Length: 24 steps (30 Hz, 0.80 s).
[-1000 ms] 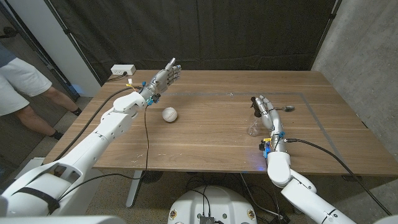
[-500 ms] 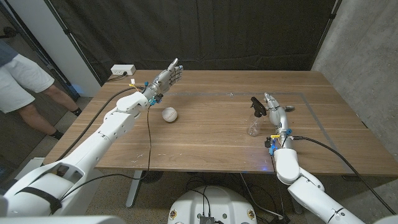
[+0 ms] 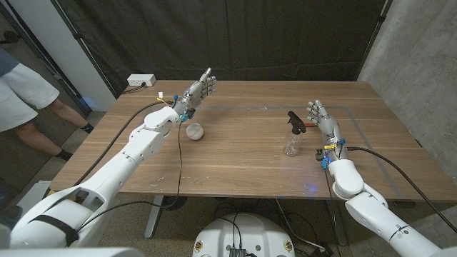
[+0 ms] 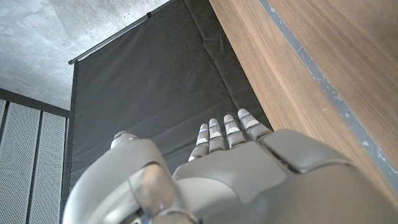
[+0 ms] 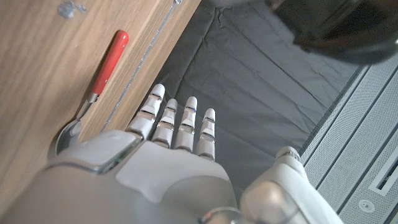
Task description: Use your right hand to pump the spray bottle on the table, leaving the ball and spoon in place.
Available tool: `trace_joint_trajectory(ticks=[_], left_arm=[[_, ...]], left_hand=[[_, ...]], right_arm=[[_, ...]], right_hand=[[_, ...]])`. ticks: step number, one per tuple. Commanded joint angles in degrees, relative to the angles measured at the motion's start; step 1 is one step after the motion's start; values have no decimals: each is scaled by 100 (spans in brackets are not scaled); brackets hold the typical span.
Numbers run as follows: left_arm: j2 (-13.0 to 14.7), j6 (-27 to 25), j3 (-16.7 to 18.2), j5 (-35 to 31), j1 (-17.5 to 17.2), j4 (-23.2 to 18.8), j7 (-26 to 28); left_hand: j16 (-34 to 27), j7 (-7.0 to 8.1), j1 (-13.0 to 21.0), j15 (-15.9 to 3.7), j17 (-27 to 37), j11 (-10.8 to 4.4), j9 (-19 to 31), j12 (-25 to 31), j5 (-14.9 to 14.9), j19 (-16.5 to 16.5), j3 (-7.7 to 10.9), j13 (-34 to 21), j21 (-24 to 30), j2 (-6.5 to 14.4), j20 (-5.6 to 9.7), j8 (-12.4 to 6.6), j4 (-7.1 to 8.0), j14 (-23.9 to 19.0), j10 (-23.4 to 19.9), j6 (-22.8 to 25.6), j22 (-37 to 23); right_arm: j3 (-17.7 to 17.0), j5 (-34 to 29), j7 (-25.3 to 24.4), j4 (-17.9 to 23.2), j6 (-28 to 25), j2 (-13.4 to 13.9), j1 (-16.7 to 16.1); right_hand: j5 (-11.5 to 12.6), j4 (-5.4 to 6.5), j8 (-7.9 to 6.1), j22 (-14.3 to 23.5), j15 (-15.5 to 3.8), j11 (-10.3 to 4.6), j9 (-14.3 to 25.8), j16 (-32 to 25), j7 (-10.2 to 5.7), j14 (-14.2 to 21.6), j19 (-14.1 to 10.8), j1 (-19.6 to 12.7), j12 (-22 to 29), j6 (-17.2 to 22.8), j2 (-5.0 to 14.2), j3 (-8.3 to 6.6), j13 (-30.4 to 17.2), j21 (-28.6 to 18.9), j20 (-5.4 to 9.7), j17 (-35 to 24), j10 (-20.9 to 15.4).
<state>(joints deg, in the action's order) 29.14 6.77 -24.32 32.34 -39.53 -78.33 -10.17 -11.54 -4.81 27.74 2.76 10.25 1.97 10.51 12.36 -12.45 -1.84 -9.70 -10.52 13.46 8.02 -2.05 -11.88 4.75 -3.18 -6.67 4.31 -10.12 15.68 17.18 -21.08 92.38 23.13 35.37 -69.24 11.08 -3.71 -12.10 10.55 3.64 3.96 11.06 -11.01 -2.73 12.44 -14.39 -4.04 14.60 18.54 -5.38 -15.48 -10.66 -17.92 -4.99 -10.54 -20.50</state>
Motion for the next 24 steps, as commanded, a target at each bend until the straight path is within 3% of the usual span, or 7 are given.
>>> trace_joint_trajectory(ticks=[1,7,13,17,24], left_arm=[[-346,-39,-133,-256,-145,-126,733],[-215,-201,-43,-163,-319,-467,833],[56,-106,93,-2,-359,-558,462],[263,-56,198,120,-467,-625,243],[491,191,384,279,-780,-696,71]], left_hand=[[-27,-4,54,-1,19,26,27,57,32,-49,-22,-31,45,-5,4,-26,37,-80,-84,90,-17],[-21,-12,53,15,19,33,27,52,33,-57,-26,-31,36,-8,-17,-23,40,-97,-96,102,-16],[-9,-23,51,45,20,73,27,37,34,-55,-30,-31,24,-9,-31,-13,45,-96,-84,95,-16],[1,-27,48,68,21,81,28,30,35,-47,-32,-31,13,-6,-42,-2,50,-88,-79,79,-16],[16,-32,43,86,22,91,28,11,35,-36,-32,-32,-3,3,-46,11,59,-73,-54,60,-16]], right_arm=[[-66,1232,1687,-1250,401,45,891],[-20,1508,2002,-1338,116,26,1243],[44,1656,2073,-1294,-119,-71,1441],[94,1859,2157,-1377,-202,-271,1559],[201,2153,2559,-1900,-27,-707,1849]], right_hand=[[33,21,-26,11,6,26,17,-7,45,48,-84,1,33,43,48,-27,-21,-37,35,-7,-40],[35,24,-17,12,41,38,18,0,65,41,-91,-2,28,33,73,-31,-22,-28,56,-8,-43],[36,32,-6,12,47,56,19,3,88,35,-93,5,22,16,92,-32,-23,-21,64,-9,-36],[36,38,-2,13,47,57,19,7,103,29,-89,12,19,11,102,-30,-24,-14,71,-11,-36],[35,47,2,13,59,83,20,8,132,30,-123,26,13,10,117,-25,-25,-14,135,-13,-36]])
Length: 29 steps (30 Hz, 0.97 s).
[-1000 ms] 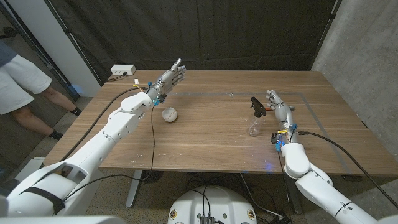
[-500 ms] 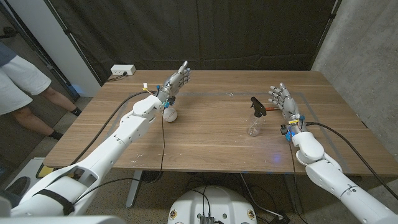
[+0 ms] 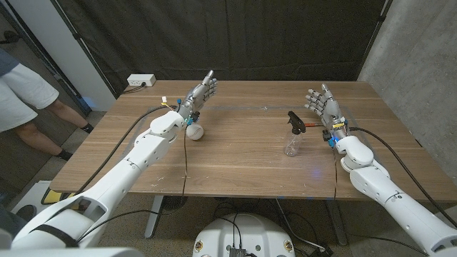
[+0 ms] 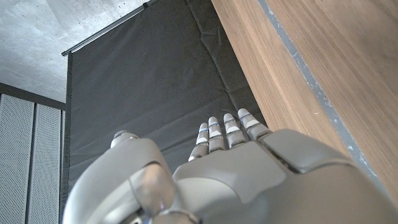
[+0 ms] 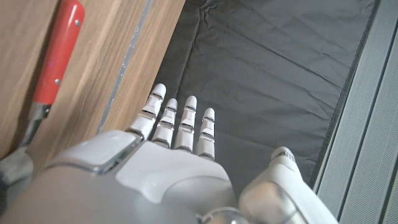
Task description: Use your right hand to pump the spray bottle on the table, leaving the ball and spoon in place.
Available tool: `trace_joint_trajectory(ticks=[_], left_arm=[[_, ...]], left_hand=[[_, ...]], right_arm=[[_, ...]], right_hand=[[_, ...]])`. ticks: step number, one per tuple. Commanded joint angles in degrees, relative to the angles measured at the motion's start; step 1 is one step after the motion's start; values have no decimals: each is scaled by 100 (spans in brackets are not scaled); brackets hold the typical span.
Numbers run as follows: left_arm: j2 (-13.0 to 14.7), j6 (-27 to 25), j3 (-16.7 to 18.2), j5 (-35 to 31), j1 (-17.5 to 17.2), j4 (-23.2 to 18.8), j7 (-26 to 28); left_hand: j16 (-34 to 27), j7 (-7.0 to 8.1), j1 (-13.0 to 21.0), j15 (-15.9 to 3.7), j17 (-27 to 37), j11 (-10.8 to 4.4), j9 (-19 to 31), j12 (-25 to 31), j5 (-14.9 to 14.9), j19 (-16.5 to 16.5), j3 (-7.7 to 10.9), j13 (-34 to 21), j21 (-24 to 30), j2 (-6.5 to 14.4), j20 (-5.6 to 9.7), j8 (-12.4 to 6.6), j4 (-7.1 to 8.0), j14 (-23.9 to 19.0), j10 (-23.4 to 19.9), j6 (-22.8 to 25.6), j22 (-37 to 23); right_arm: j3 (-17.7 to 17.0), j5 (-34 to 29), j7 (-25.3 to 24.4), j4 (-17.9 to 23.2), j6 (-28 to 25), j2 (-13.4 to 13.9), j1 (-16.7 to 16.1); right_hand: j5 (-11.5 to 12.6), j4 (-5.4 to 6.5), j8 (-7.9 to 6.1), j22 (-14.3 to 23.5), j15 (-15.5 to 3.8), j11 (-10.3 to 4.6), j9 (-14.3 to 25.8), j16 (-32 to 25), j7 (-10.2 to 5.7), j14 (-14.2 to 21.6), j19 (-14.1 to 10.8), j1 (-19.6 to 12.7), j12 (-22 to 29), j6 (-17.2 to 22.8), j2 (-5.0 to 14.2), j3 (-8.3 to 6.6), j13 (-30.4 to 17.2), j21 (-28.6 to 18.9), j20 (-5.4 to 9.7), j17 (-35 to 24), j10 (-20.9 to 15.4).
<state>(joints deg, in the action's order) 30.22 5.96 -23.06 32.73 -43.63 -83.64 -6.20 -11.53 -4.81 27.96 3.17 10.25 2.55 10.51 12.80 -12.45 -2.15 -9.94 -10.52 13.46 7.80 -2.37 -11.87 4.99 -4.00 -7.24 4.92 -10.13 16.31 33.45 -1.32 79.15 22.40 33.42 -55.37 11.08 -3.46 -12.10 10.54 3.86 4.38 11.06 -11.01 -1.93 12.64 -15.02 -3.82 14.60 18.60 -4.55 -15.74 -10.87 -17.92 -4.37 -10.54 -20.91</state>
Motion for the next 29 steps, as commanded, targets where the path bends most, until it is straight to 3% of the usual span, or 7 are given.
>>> trace_joint_trajectory(ticks=[1,9,29], left_arm=[[403,290,269,252,-387,-164,-345],[390,427,277,377,-292,89,-631],[377,649,349,429,-506,36,-544]], left_hand=[[23,-33,20,38,23,34,28,-45,35,8,-8,-32,-11,29,-18,19,38,22,27,-19,-15],[62,-13,6,47,26,63,29,-90,37,72,-14,-33,-57,36,-7,61,56,100,115,-115,-16],[69,-13,-22,46,28,45,29,-95,40,112,-35,-34,-91,24,-9,60,79,115,108,-114,-17]], right_arm=[[149,533,629,-636,91,-551,490],[190,399,418,-529,70,-611,479],[336,337,422,-330,-272,-556,530]], right_hand=[[35,24,14,14,38,49,21,10,61,8,-66,7,7,-23,37,3,-4,-12,84,-14,15],[35,27,39,12,32,88,20,23,128,-18,-73,13,-14,-73,48,13,-5,8,209,-13,40],[37,33,35,12,42,82,20,15,126,11,-93,16,-16,-56,83,17,-5,31,193,-13,8]])
